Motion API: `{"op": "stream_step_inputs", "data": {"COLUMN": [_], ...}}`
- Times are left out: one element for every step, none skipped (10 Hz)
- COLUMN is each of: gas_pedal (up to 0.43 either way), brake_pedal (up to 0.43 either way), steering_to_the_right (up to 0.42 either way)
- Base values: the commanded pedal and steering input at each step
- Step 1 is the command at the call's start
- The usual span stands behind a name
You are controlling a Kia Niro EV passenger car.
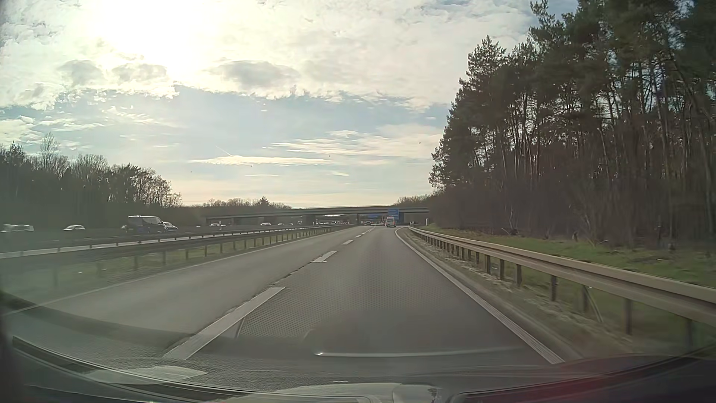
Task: Follow the waypoints while adhering to traffic rules and regulations
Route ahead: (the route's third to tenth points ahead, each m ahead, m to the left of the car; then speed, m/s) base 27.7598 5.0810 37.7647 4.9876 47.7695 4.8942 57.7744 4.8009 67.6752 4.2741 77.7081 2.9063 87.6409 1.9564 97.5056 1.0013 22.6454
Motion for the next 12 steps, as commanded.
{"op": "stream_step_inputs", "data": {"gas_pedal": [0.02,0.0,0.0,0.0,0.0,0.0,0.0,0.0,0.0,0.0,0.0,0.0], "brake_pedal": [0.0,0.0,0.0,0.0,0.0,0.0,0.0,0.0,0.0,0.0,0.0,0.0], "steering_to_the_right": [-0.001,-0.001,-0.001,0.0,0.0,0.0,0.0,0.0,0.0,0.0,0.0,0.0]}}
